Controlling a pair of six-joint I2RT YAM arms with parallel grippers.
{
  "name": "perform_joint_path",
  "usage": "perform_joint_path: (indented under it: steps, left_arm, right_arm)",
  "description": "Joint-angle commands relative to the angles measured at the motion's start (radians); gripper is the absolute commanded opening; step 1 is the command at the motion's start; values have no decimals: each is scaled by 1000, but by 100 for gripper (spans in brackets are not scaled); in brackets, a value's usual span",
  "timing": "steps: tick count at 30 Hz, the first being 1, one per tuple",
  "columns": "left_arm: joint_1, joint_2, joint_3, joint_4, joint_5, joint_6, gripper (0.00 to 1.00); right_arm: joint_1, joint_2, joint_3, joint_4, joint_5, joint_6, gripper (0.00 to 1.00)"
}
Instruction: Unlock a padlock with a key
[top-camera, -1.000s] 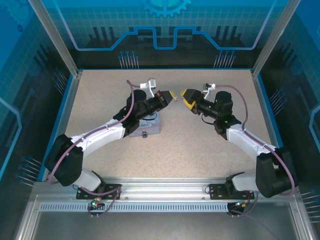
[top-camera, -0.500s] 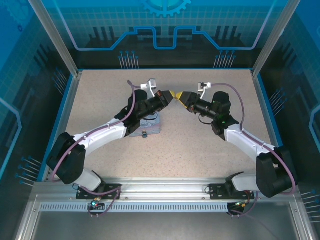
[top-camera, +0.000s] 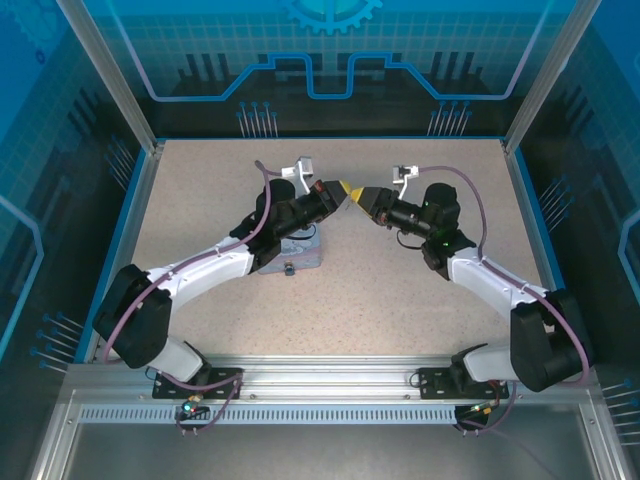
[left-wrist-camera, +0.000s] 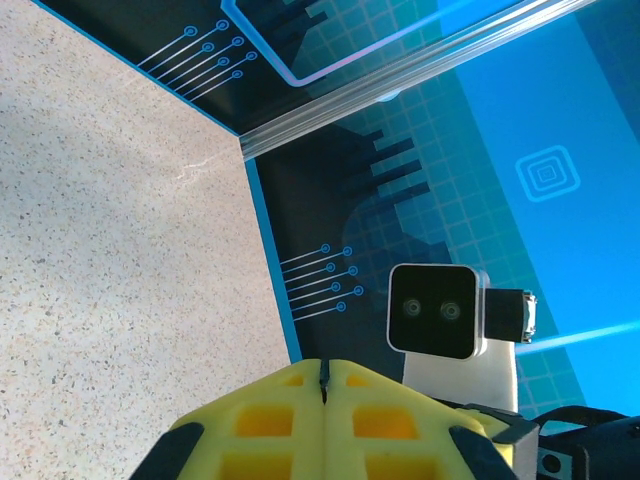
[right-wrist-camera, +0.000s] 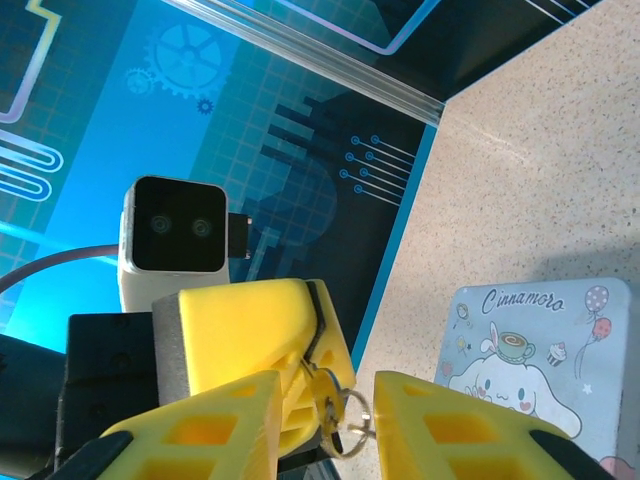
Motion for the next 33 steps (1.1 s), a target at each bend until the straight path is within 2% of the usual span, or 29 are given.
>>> perform_joint_path:
  steps: [1, 16, 25, 33]
  left_arm:
    - [7, 9, 35, 26, 3, -8, 0]
    - [7, 25, 38, 32, 5, -15, 0]
    - [5, 33, 37, 38, 5, -22, 0]
    - [6, 39, 40, 43, 4, -26, 0]
  right_arm:
    - [7, 10, -7, 31, -27, -17, 30]
    - [-11, 15, -30, 19, -31, -17, 19]
    - [-25, 13, -30, 48, -34, 12, 22]
    - [-28, 13, -23, 45, -41, 17, 20]
